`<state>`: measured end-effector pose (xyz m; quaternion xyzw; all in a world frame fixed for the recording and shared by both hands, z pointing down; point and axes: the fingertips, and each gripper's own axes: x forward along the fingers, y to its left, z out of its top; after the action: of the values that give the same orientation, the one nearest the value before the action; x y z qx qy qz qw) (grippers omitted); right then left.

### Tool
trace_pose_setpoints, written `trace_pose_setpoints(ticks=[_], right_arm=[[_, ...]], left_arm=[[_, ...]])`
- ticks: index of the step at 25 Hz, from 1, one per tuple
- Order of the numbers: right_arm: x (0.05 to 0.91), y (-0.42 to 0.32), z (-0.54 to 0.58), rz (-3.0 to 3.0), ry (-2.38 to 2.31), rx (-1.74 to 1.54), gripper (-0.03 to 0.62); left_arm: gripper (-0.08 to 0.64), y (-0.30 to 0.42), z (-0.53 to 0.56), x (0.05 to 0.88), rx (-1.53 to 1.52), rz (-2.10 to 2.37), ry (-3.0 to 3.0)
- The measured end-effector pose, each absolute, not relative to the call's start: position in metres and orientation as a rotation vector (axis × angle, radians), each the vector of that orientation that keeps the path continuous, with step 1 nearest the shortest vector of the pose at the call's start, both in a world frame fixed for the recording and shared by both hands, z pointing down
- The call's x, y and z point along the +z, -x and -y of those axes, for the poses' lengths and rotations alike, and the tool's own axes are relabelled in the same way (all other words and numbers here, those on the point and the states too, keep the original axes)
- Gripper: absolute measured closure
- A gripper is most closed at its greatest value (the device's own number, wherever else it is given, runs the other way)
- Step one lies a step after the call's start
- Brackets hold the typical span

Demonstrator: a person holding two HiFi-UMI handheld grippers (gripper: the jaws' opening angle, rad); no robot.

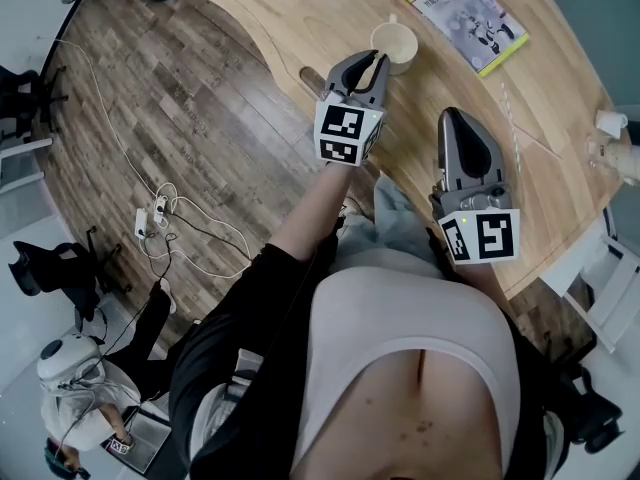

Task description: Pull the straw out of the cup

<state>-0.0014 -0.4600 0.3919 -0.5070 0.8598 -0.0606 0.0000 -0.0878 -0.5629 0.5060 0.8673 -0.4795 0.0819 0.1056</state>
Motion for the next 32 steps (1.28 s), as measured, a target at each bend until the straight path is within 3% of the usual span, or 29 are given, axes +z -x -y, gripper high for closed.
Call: trace_pose_setpoints(ticks=[32], right_arm=[[0.383,0.017,0.453,-2.703,1.534,-0.173,0.561]], left_arm=[[0.51,0.112,0.536,0.438,0.058,1.497,-2.603]])
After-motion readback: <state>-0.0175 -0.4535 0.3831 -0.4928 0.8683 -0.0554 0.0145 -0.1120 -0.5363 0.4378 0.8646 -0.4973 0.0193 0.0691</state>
